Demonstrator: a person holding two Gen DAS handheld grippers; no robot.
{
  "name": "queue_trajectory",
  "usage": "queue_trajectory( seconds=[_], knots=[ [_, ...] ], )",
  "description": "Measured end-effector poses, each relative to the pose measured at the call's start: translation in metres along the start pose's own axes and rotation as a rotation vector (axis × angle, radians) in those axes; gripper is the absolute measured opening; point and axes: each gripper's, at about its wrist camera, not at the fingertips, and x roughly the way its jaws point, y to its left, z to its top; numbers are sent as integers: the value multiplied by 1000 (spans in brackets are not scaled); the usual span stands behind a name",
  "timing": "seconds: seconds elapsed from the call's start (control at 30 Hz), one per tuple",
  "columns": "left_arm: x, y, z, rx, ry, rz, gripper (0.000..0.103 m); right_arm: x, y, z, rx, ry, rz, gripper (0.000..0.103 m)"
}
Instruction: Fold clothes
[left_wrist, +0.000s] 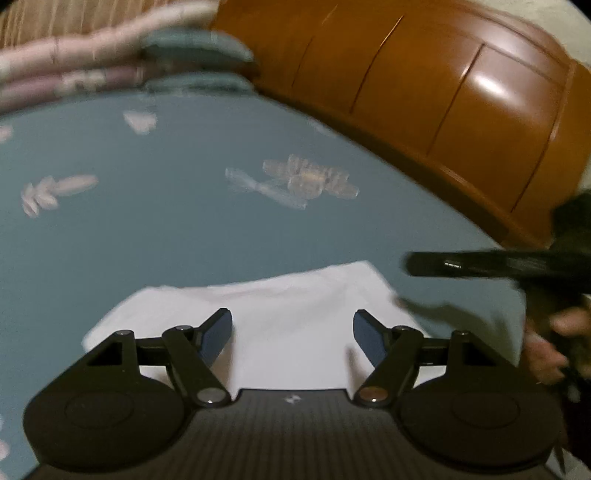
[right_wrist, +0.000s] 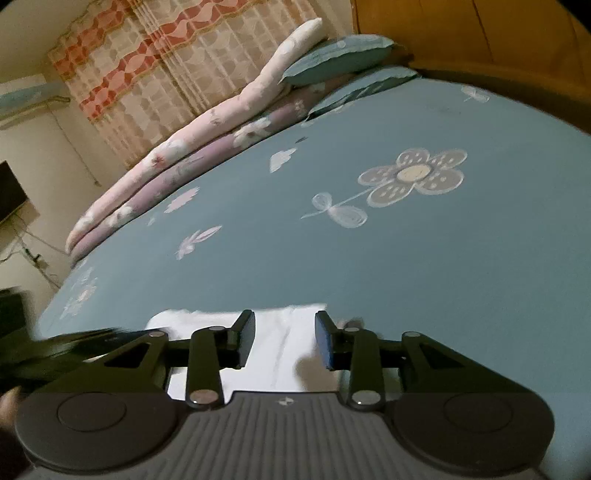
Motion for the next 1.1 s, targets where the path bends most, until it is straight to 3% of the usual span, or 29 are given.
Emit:
queue_trajectory(
  seconds=[0.1,0.27,0.43,0.6,0.77,0.9,1.0,1.1],
  knots=[
    [24,11,6,-40,29,8,69,-8,8,-10,-14,14,-12,56],
    [-8,-3,9,1,-21,11,71,-17,19,-25,-62,34,-46,66],
    [-43,-10,-11,-30,-37,-10,75,-6,35,-32,-137,75,11,76],
    [-45,-2,-40,-104,20,23,75,9,38,-42,-152,139,3,78],
    [-58,-9,-32,-124,0,81,75,-11,36,-40,-161,97,-104,79],
    [-85,-20,-32,-152,-51,15,76,-35,44,-42,-162,88,-18,84],
    [-93,-30,-44,-178,-40,2,77,-35,56,-57,-189,133,44,87],
    [-87,-38,-62,-199,12,7,77,-30,59,-77,-184,203,35,87]
  ],
)
